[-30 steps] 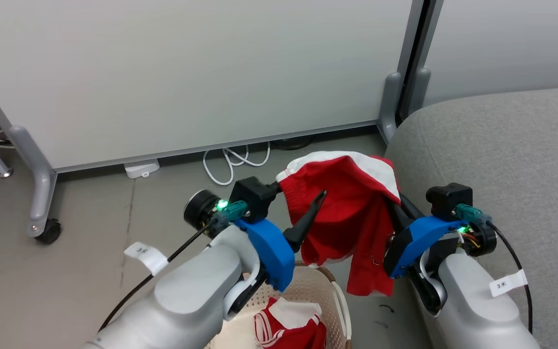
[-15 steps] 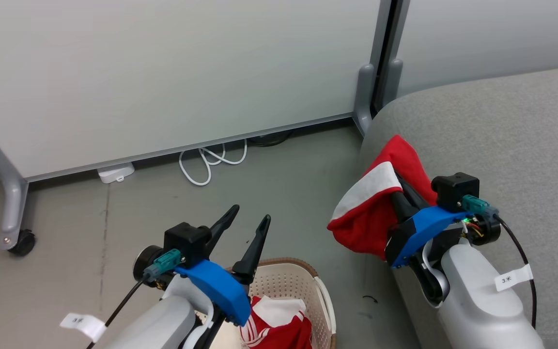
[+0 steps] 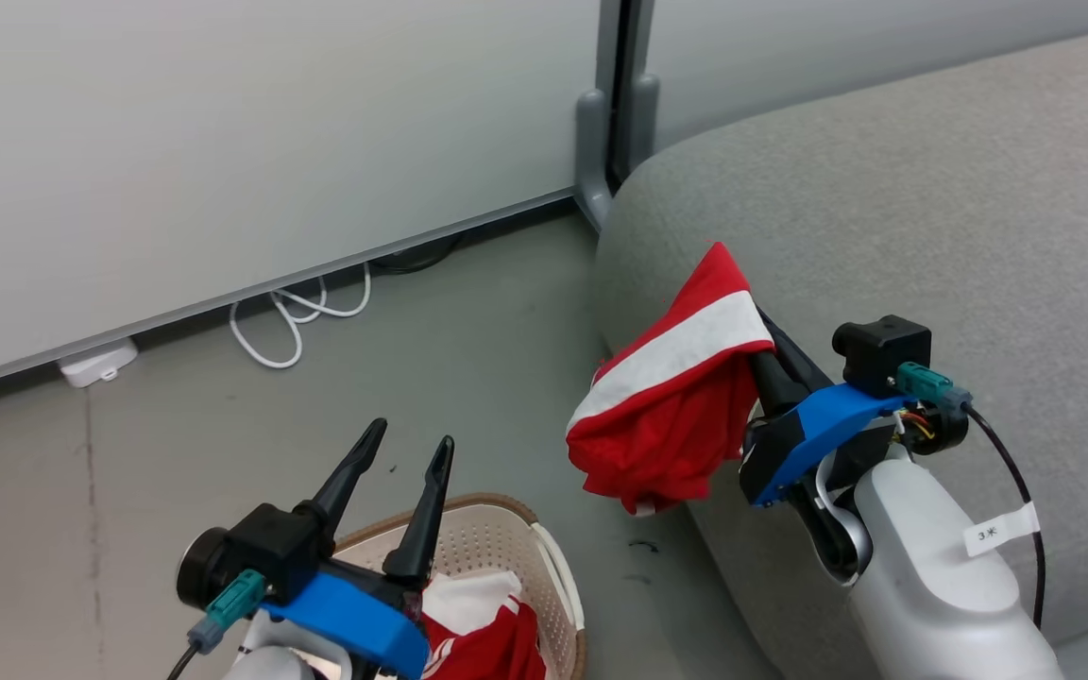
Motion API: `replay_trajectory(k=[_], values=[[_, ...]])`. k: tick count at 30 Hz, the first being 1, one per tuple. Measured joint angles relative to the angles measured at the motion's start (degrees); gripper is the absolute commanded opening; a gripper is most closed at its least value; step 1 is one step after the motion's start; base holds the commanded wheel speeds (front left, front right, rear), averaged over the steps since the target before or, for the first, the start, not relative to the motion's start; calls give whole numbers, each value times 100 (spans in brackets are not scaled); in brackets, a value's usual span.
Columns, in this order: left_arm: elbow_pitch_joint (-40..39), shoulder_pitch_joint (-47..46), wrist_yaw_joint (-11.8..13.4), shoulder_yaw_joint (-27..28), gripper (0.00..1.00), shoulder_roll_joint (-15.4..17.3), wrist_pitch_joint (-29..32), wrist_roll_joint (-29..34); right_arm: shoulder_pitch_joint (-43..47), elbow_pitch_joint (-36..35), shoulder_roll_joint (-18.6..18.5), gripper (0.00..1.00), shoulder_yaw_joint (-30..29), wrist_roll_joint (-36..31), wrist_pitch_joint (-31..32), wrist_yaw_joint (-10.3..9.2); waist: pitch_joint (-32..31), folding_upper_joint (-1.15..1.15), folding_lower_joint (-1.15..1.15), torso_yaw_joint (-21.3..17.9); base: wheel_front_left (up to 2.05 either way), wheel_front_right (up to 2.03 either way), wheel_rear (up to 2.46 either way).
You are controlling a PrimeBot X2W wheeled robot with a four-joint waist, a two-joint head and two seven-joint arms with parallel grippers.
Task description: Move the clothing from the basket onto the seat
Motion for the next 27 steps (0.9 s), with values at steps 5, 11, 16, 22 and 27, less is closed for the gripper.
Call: replay_trajectory(k=[5,11,16,22,27], values=[[-155,372,-111,377,100,-27,-4,300,52,-171,-1,0,-4,43,20,0,96,0,0,-384,0,0,0],[-143,482,-280,606,100,-110,-4,553,130,-303,-3,0,-41,52,41,0,203,0,0,-842,0,0,0],[-135,532,-352,753,100,-178,-5,702,171,-382,-2,0,23,172,42,0,257,0,0,-1231,0,0,0],[-164,536,-412,857,100,-237,-4,921,298,-423,-8,0,-4,257,18,0,328,0,0,-1519,0,0,0],[-166,534,-505,887,100,-263,-4,1017,331,-454,-7,0,-111,257,9,0,424,0,0,-1498,0,0,0]])
